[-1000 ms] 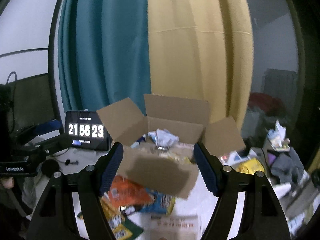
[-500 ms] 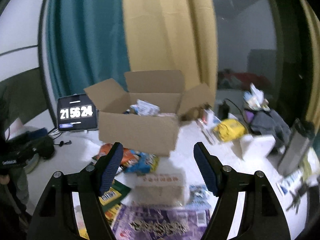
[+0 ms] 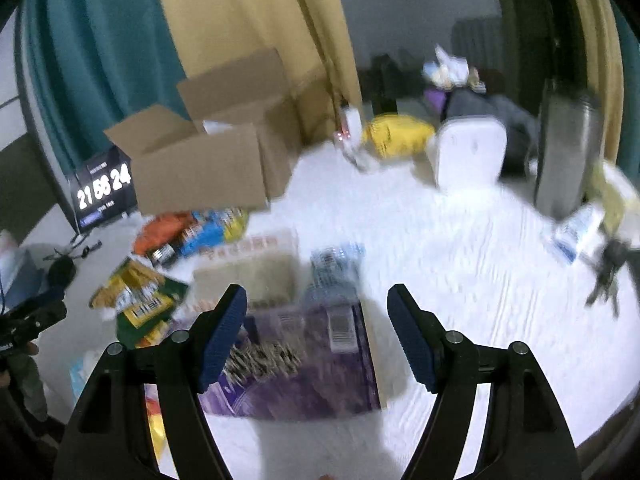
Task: Organize snacks
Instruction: 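Move the left gripper to the clear bag with blue tissue pack while the right approaches the purple bag, then grasp the clear bag with the left gripper while the right gripper grasps the purple bag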
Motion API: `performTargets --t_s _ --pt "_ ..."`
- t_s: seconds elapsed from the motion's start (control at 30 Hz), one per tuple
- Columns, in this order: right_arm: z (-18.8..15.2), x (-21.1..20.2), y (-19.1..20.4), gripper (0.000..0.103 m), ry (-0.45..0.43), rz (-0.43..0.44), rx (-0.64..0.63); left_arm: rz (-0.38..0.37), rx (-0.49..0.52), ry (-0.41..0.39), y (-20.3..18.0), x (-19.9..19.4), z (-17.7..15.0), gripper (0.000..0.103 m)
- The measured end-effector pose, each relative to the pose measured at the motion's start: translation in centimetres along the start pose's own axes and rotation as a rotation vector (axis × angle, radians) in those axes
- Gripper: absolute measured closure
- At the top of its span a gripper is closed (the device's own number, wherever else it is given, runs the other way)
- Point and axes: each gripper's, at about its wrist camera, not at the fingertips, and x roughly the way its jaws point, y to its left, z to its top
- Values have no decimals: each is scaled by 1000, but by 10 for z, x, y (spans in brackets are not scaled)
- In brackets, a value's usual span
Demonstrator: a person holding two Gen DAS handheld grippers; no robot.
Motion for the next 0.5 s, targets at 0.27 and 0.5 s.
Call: performTargets --t_s 0.27,0.5 --pt "-31 33 -4 21 90 29 14 -80 30 83 -6 3 -32 10" --pt "-31 39 14 20 105 -18 -31 -42 78 157 -10 21 -51 10"
